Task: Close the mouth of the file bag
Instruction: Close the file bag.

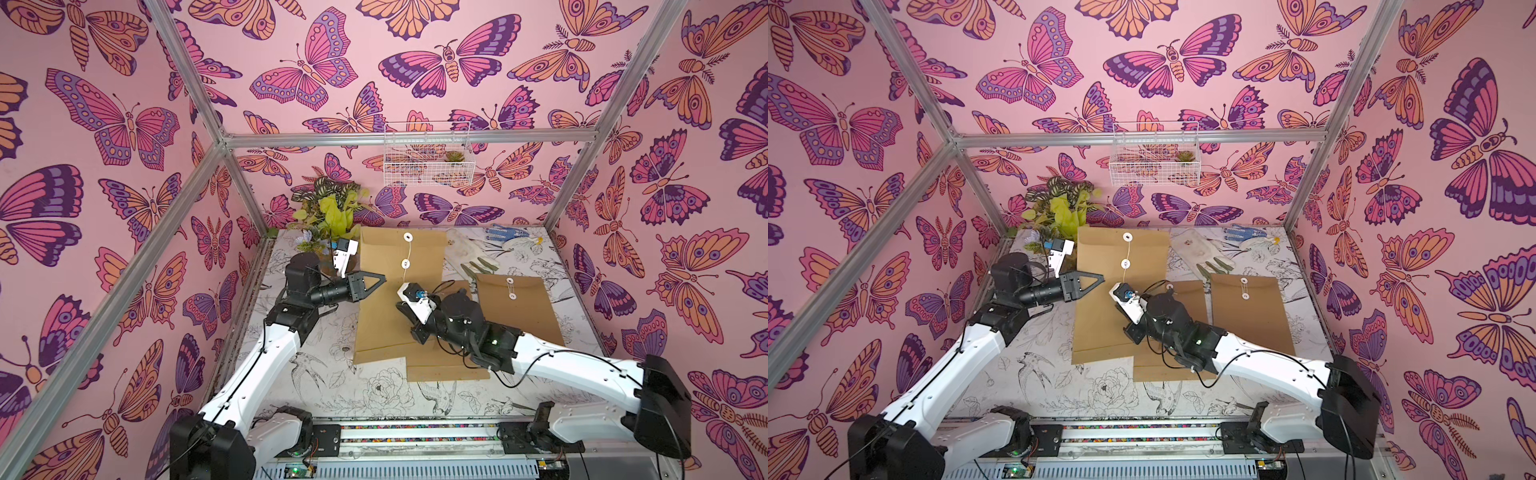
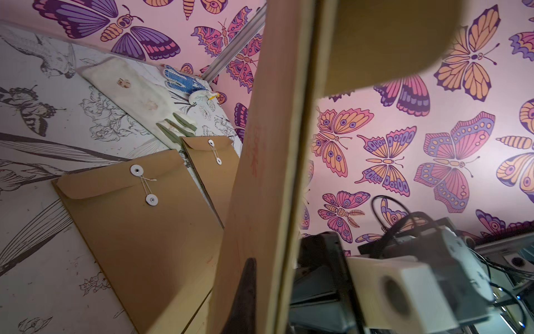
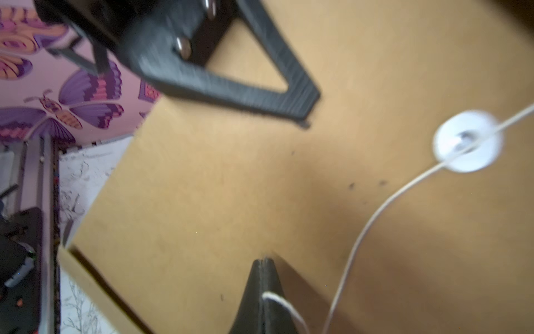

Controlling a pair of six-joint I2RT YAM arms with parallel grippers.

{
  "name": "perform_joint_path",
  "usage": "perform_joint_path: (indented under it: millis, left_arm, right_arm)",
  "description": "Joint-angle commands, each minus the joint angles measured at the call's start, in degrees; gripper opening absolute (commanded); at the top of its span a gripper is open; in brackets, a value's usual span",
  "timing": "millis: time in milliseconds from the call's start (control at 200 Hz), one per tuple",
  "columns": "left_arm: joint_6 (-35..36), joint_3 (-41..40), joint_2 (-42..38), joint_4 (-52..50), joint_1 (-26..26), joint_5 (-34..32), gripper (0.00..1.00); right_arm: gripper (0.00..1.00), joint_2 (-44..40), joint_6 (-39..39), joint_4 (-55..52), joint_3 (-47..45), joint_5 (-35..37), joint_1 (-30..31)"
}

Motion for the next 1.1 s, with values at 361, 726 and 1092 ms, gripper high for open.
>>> perform_joint_path:
  millis: [361,726,1092]
  left_arm:
    - [-0.96,-3.58,-3.90,-0.19,-1.66,-6.75,0.00]
    - [-0.24,-3.53,-4.72,-0.27,-4.47,-4.73,0.00]
    - [0.00,-2.60,-5.51,-0.54,-5.10,-0.68,0.00]
  right_arm:
    - [0.00,-4.13,-0.77,-4.30,6.35,-9.97,0.00]
    - [0.00,2.02,-5.37,-10.60,12.15,-24.80,3.00]
    - [0.00,6.52,-1.04,-9.60,11.77,-35.53,0.37]
